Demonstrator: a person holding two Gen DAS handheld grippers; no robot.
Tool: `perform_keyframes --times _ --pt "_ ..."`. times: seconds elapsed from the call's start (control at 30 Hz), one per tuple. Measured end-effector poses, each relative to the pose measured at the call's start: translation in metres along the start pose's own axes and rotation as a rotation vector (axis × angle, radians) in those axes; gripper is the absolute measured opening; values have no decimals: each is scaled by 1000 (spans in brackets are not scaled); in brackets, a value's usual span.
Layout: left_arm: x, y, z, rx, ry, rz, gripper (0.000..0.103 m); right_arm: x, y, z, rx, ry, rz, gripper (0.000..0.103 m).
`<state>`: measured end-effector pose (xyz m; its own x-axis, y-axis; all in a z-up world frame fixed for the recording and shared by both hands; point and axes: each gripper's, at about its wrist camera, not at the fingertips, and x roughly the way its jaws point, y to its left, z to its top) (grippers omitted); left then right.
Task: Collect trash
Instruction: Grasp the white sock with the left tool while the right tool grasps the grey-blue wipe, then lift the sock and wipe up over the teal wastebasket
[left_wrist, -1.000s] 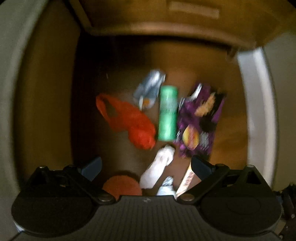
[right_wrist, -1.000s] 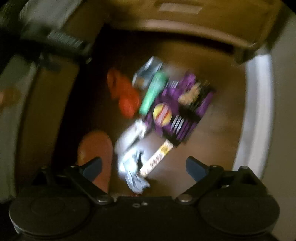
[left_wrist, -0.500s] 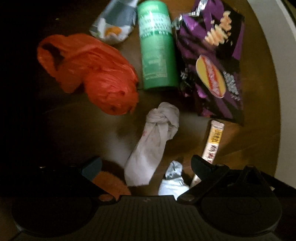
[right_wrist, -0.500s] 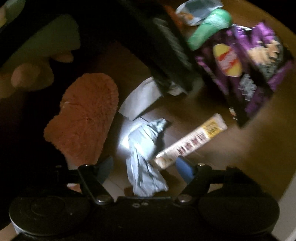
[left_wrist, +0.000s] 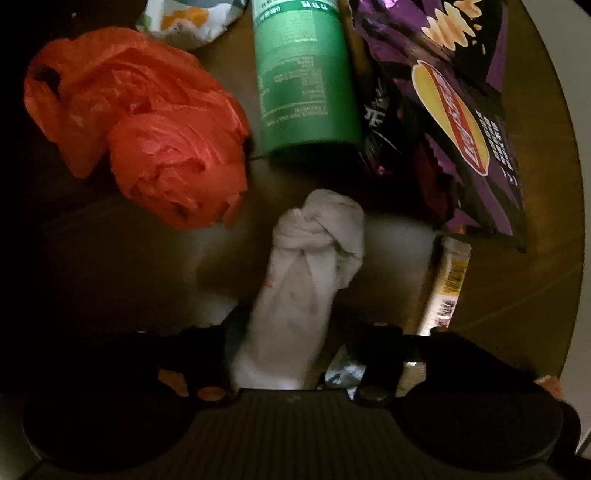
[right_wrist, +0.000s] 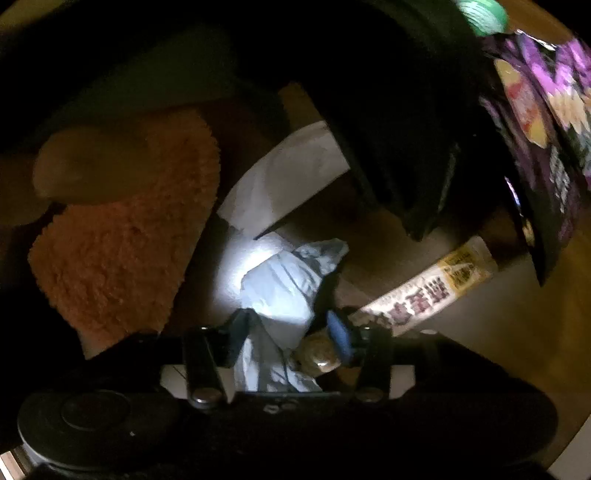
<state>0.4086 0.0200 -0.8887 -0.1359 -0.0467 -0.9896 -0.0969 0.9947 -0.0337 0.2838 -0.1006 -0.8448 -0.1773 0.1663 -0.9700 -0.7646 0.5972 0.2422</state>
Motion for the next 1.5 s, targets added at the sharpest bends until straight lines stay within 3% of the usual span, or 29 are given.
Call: perform_keyframes --times 0.07,0.2,0.4,0.53,0.7,1.0,1.23,1.5 --pt "-2 0 0 0 2 -7 28 -2 3 3 13 -3 3 32" --pt "-18 4 1 -2 -5 27 13 -12 -1 5 83 -19 20 29" --pt "-66 14 1 -63 -16 3 12 -59 -18 -3 204 -53 27 27" --pt "-115 17 1 -89 -39 -4 12 -112 -24 -9 261 -92 10 27" --pt "-200 14 -4 -90 -77 -16 12 -193 -28 -8 335 -182 -22 27" --pt "-371 19 -7 -93 -203 -12 12 -380 -36 19 409 -376 -70 27" --pt "-502 22 -8 -94 -340 6 12 -500 -26 46 407 -525 -112 27" --pt "-644 23 -2 -112 -533 -24 13 -628 -16 76 378 -699 -157 27"
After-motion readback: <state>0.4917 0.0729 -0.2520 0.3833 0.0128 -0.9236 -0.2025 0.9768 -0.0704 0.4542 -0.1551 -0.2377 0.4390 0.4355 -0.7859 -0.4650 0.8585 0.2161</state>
